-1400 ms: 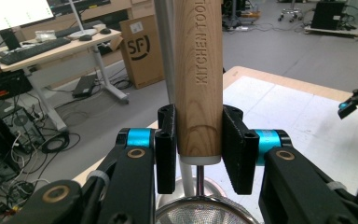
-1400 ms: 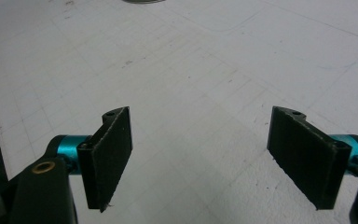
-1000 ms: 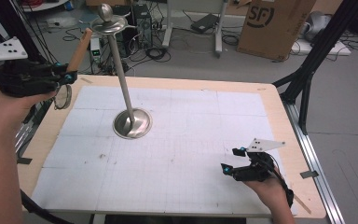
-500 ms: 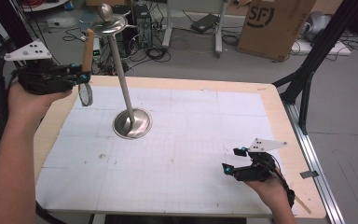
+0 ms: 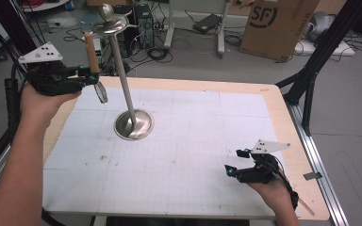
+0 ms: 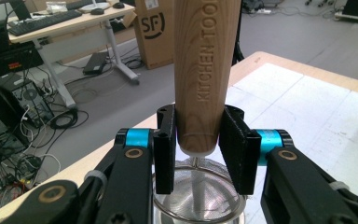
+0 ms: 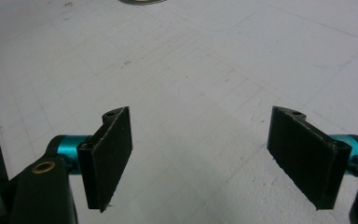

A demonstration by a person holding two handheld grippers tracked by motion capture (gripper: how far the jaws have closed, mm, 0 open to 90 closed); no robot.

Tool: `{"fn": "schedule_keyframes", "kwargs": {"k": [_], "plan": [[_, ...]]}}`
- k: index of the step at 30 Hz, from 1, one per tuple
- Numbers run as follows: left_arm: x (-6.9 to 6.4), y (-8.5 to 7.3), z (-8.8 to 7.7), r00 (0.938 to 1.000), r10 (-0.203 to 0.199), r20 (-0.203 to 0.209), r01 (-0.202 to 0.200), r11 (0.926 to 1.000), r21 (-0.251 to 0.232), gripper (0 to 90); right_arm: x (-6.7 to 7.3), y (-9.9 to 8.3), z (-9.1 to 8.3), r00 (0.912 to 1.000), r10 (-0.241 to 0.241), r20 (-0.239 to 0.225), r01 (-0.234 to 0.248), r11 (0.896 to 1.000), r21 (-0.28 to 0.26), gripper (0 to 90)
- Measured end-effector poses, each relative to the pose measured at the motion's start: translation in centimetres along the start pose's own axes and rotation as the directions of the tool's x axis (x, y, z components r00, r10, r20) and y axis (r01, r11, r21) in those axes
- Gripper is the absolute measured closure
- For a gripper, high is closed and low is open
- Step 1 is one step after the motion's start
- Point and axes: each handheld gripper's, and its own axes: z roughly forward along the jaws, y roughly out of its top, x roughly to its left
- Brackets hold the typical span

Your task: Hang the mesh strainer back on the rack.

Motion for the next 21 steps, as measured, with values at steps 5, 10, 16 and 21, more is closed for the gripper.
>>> {"fn": "schedule_keyframes", "kwargs": {"k": [5,10,16,21], "plan": [[0.1,-0.5,-0.4,0.9997,-0.025,-0.006,0.025,0.9997,-0.008,58.0,0.0,0.0,0.0,1.0,0.004,0.0,-0.004,1.0,0.001,21.5],[0.2,-1.2,-0.8,0.999,-0.039,-0.022,0.039,0.9992,-0.009,48.1,0.1,0.0,0.1,1.0,0.004,0.001,-0.004,1.0,0.004,21.5],[-0.2,-2.4,-1.3,0.9977,-0.067,-0.01,0.066,0.9976,-0.018,37.0,0.1,0.0,0.1,1.0,0.006,0.0,-0.006,1.0,0.006,21.5],[-0.8,-3.7,-1.6,0.9979,-0.064,0.006,0.064,0.9976,-0.025,34.4,0.0,-0.1,0.1,1.0,0.005,0.003,-0.005,1.0,0.006,21.5]]}}
